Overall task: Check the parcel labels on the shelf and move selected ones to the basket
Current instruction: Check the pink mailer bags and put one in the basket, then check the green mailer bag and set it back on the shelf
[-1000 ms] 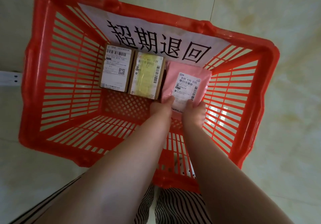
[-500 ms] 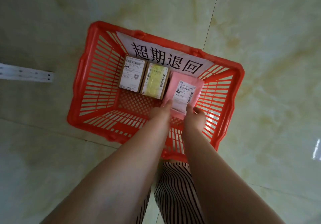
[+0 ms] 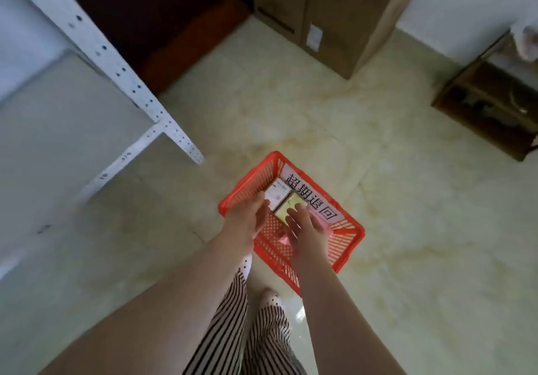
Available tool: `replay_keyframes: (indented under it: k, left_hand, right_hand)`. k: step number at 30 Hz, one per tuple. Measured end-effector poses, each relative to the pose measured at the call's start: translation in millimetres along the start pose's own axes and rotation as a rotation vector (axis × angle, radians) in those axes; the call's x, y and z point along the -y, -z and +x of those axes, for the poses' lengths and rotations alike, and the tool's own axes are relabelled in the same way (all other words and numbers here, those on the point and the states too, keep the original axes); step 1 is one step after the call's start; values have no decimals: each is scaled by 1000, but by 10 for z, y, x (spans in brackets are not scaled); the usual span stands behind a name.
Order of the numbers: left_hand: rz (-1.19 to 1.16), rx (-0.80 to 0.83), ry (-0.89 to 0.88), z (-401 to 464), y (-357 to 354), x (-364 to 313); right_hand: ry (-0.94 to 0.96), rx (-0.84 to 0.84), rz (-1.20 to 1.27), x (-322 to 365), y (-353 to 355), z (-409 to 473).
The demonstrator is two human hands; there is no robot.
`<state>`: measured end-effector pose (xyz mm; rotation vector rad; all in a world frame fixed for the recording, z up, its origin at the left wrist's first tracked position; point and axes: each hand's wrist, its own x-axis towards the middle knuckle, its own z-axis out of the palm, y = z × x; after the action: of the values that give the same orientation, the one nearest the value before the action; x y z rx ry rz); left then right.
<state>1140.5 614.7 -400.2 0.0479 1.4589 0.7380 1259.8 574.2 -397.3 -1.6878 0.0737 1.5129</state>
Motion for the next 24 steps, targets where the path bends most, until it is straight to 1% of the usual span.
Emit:
replay_keyframes:
  k: [3,6,8,12,16,18,21,24]
  left_hand:
    - [-113,-52,-83,-659,275,-503]
    - [-244,-106,-141,-1213,629,-953]
    - [-321,-109,-185,-1550,885,-1250]
    - [-480,-60,-288,-2082,1506,-1845]
    - [-602,-36,-404,-2523,2224,-2412]
    - [-647,-17,-447,-2751,2688,-2655]
    - [-699,18,-511,-3060,3338,-2942]
    - [-707,5,-561,-3285,4052,-3179]
  right_hand:
    - [14,113,-3,286,-428,-737]
    - [50,209,-51,379,-912,-1295]
    - [87,277,-90,386,-1268,-1590]
    - [153,428,-173,356,-2067,-2171]
    - [195,593,-239,154,-2883,-2752]
    - [201,676,-263,-58,-3323,-3097]
    - [193,775,-268,-388,-3911,-3574]
    - [186,834,-267,-759,-4472,-4062]
